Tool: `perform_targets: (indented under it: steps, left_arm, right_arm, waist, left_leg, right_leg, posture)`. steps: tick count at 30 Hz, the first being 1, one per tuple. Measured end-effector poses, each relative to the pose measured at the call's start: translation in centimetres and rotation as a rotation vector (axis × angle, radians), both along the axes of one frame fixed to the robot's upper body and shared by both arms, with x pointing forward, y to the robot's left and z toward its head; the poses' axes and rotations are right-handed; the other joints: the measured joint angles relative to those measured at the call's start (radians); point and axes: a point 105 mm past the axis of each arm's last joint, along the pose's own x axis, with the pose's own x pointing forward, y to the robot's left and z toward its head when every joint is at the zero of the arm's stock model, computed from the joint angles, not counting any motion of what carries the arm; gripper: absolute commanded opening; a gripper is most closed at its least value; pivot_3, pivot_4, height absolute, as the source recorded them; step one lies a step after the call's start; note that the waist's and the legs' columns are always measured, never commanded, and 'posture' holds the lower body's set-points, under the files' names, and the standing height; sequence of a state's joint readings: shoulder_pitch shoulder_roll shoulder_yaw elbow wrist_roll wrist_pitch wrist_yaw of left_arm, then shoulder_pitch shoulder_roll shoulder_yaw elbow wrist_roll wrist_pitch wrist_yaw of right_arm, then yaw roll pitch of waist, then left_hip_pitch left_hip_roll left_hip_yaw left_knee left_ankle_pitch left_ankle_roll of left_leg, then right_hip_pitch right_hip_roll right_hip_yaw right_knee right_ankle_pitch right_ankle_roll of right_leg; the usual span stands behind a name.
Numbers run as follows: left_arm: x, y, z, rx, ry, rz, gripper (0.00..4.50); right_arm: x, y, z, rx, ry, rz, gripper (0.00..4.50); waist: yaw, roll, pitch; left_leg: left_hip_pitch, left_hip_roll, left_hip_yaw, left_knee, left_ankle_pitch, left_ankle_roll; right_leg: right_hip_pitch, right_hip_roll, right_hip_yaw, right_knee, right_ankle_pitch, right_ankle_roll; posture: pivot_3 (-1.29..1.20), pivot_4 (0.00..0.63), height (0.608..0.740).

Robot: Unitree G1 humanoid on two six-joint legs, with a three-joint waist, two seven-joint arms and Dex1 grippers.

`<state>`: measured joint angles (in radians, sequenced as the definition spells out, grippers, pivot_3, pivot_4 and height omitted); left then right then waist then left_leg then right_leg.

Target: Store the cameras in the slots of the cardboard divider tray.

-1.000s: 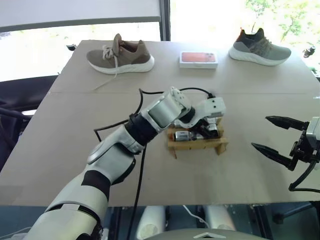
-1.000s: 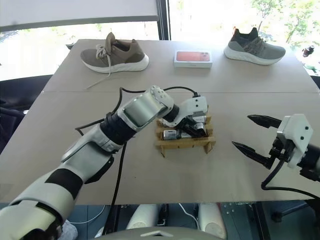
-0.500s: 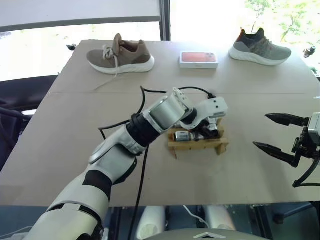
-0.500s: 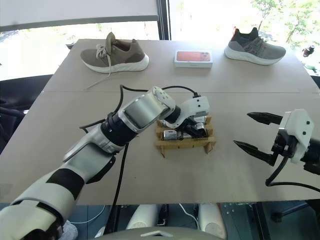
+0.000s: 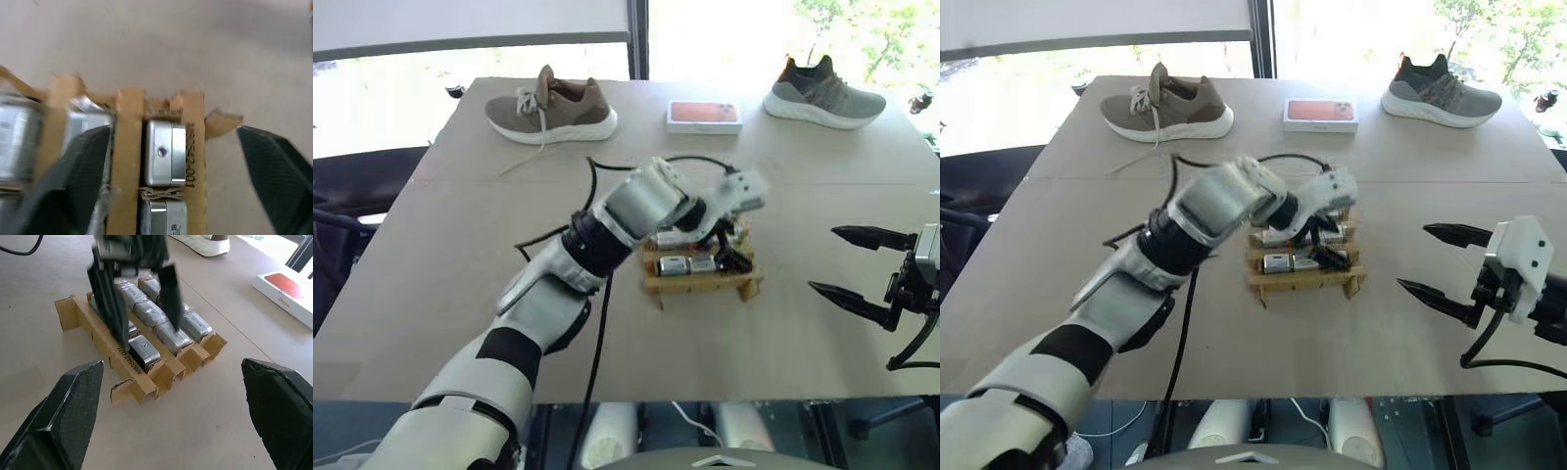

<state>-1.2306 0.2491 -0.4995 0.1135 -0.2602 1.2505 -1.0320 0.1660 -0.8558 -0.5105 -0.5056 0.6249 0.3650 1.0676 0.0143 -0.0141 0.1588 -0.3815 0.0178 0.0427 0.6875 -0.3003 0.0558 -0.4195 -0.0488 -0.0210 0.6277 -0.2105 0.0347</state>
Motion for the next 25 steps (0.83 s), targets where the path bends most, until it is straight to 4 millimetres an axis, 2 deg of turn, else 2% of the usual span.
perform_targets:
  steps: [2,4,7,9,11,13,14,17,21,25]
  left_arm:
    - [-0.3,0.2,3.0,-0.098,-0.022,0.001,4.41]
    - [-0.1,0.9,4.9,-0.210,-0.042,0.035,4.41]
    - [1.3,2.8,6.3,-0.413,-0.130,0.136,4.41]
    - [2.3,5.2,6.5,-0.572,-0.205,0.229,4.41]
    - [2.9,8.8,5.4,-0.629,-0.275,0.324,4.46]
    - [2.6,15.0,2.2,-0.656,-0.284,0.477,4.46]
    - [2.3,16.0,1.5,-0.663,-0.273,0.508,4.46]
    - [-1.1,19.8,-1.5,-0.588,-0.320,0.572,4.46]
    - [-4.8,23.4,-5.5,-0.510,-0.286,0.663,4.46]
    - [-6.9,25.2,-6.5,-0.479,-0.280,0.698,4.46]
  right_arm:
    - [0.0,0.0,-0.1,0.000,0.003,-0.007,4.50]
    - [0.0,-0.1,-0.1,-0.001,-0.005,-0.022,4.50]
    - [0.2,-0.2,-0.5,0.004,-0.006,-0.055,4.50]
    - [0.2,0.1,-1.0,0.023,0.006,-0.068,4.50]
    - [0.1,0.4,-1.5,0.034,0.018,-0.066,4.50]
    - [-0.1,0.0,-2.4,0.041,0.055,-0.096,4.50]
    - [-0.2,-0.1,-2.6,0.040,0.062,-0.101,4.50]
    - [-0.6,-0.7,-2.9,0.033,0.084,-0.119,4.50]
    - [-1.4,-2.2,-3.3,0.018,0.118,-0.162,4.50]
    - [-1.8,-3.1,-3.3,0.005,0.137,-0.183,4.50]
  waist:
    - [-0.001,0.000,0.000]
    - [-0.002,0.001,0.000]
    - [-0.001,0.001,-0.001]
    - [-0.003,0.001,-0.001]
    - [-0.007,0.002,-0.001]
    - [-0.014,0.002,-0.001]
    - [-0.010,0.001,-0.001]
    - [0.002,0.000,-0.002]
    - [0.007,-0.001,-0.002]
    - [0.011,-0.003,-0.004]
  left_leg:
    - [0.000,0.001,0.000,0.000,0.000,0.000]
    - [0.001,0.001,0.001,0.000,0.000,-0.001]
    - [0.003,0.002,0.001,0.000,0.002,-0.004]
    - [0.003,0.003,0.002,0.000,0.003,-0.005]
    - [0.005,0.003,0.004,-0.001,0.003,-0.005]
    - [0.006,0.004,0.004,-0.001,0.003,-0.006]
    - [0.004,0.004,0.003,0.000,0.003,-0.006]
    - [0.004,0.002,0.004,0.001,0.003,-0.006]
    - [0.004,0.001,0.004,0.001,0.003,-0.005]
    - [0.006,0.001,0.003,0.001,0.000,-0.001]
  right_leg:
    - [0.000,0.000,0.000,0.000,0.000,0.000]
    - [0.000,0.000,0.001,0.001,0.000,0.000]
    - [0.000,0.000,0.003,0.002,0.000,0.000]
    - [0.000,0.000,0.006,0.004,0.000,0.000]
    - [0.000,0.000,0.008,0.005,0.000,0.000]
    - [0.000,-0.001,0.008,0.008,0.000,-0.001]
    - [-0.001,-0.001,0.006,0.008,0.000,-0.001]
    - [0.000,-0.005,0.007,0.007,0.000,-0.001]
    - [0.003,-0.006,0.006,0.001,-0.002,-0.004]
    - [0.005,-0.007,0.005,0.001,-0.002,-0.005]
  posture:
    - [0.00,0.150,0.740]
    - [0.00,0.150,0.740]
    - [0.00,0.150,0.740]
    - [0.00,0.150,0.740]
    - [0.00,0.150,0.740]
    - [0.00,0.150,0.740]
    - [0.00,0.150,0.740]
    - [0.00,0.150,0.740]
    - [0.00,0.150,0.740]
    - [0.00,0.150,0.740]
